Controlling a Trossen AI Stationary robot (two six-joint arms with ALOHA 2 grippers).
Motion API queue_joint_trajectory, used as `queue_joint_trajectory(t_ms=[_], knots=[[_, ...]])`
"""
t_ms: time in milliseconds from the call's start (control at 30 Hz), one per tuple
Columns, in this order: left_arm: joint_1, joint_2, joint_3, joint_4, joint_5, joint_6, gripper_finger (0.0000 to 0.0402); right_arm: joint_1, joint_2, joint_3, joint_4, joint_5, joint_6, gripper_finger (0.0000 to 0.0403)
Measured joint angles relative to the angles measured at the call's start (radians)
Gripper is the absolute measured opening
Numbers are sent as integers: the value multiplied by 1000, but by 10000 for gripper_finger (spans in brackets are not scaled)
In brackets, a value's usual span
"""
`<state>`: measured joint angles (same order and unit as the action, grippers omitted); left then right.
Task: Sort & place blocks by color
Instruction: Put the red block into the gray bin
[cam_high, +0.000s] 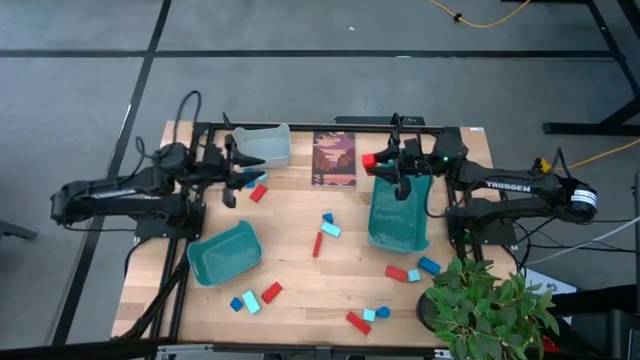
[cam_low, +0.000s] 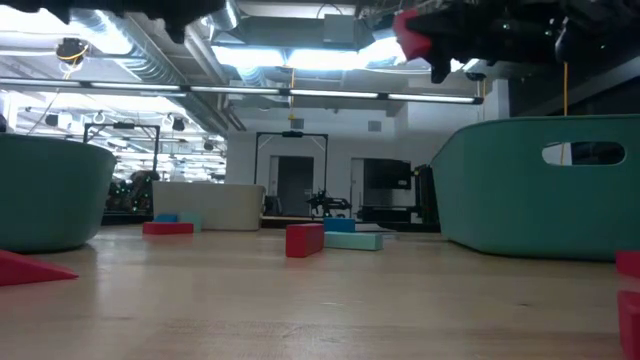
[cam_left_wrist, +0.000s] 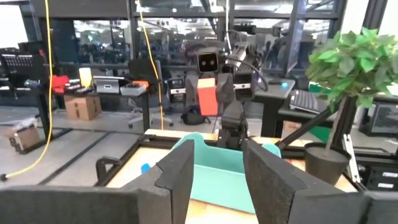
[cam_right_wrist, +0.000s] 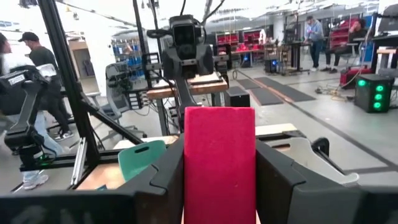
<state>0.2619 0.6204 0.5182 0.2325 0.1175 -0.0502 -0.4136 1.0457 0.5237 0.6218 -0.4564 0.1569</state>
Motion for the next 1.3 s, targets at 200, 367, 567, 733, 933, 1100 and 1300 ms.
queue_joint_trajectory(t_ms=[200, 367, 567, 733, 933, 1100, 1300], knots=[[0, 148, 0, 212, 9, -3, 132, 18, 56, 1, 118, 4, 22, 138], [0, 277, 0, 345, 24, -29, 132, 52, 109, 36, 143, 3, 21, 138], [0, 387, 0, 479, 51, -55, 132, 97, 214, 140, 145, -8, -5, 138], [0, 447, 0, 553, 66, -80, 132, 113, 311, 220, 144, -8, -30, 138], [0, 513, 1, 652, 77, -101, 132, 138, 418, 302, 144, -8, -36, 138], [-3, 550, 1, 670, 95, -109, 132, 149, 469, 375, 146, -9, -38, 138], [-25, 593, 3, 715, 85, -108, 132, 162, 509, 436, 145, -15, -39, 138]])
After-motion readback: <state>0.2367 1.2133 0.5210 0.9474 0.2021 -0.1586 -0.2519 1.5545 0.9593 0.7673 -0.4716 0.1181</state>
